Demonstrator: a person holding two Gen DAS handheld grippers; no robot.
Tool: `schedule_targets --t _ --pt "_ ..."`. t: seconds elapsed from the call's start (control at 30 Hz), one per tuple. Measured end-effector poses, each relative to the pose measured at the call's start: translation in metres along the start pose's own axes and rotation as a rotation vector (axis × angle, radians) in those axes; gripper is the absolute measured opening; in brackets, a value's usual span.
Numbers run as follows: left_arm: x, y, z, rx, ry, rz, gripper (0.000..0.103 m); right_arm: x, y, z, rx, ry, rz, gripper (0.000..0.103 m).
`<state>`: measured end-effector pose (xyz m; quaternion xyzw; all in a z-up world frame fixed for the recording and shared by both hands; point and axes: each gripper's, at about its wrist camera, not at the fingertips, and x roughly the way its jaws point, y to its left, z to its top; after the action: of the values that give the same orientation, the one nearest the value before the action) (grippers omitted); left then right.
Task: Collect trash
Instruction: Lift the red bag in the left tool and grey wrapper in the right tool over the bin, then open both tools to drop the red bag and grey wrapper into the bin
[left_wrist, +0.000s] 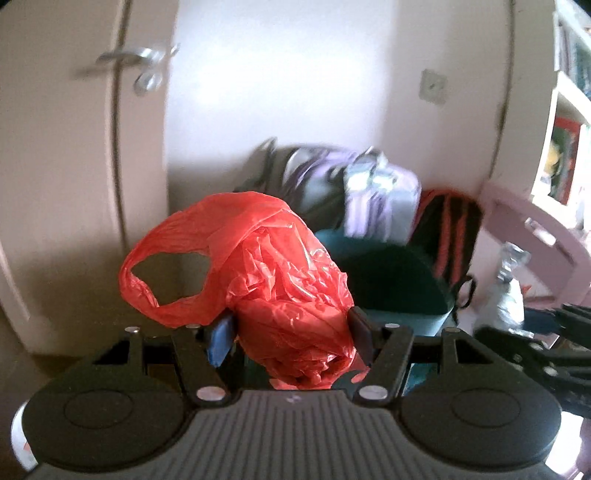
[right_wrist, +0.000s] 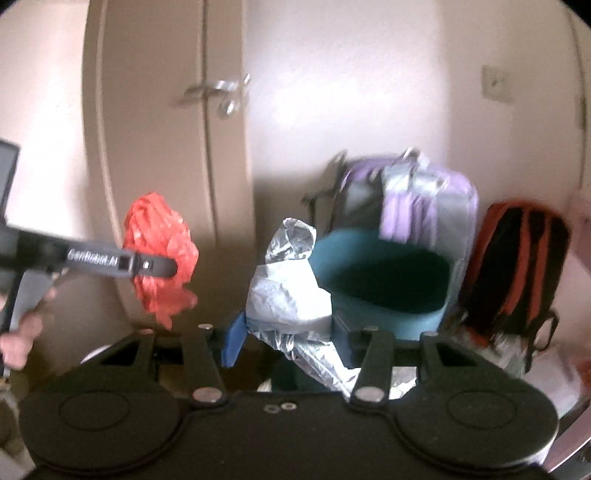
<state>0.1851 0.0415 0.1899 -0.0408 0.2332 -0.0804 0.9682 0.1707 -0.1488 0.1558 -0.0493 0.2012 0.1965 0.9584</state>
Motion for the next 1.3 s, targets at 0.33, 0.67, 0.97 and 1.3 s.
schedule_targets --t 0.33,0.67,0.97,1.3 --pt "0.046 -0.056 0.049 0.016 -0.031 -0.081 0.065 0.013 -0.048 0.060 0.027 -0.114 -0.066 0.049" --pt "0.139 -0.077 0.043 0.016 0.070 -0.027 0.065 0.089 -0.115 0.050 0.211 -0.029 -0.083 0.049" --pt "0.203 -0.076 0.024 0.043 0.162 0.009 0.065 0.146 -0.142 0.023 0.272 0.061 -0.080 0.050" --pt "0.233 -0.073 0.006 0.063 0.221 -0.003 0.066 0.161 -0.146 0.010 0.282 0.103 -0.075 0.064"
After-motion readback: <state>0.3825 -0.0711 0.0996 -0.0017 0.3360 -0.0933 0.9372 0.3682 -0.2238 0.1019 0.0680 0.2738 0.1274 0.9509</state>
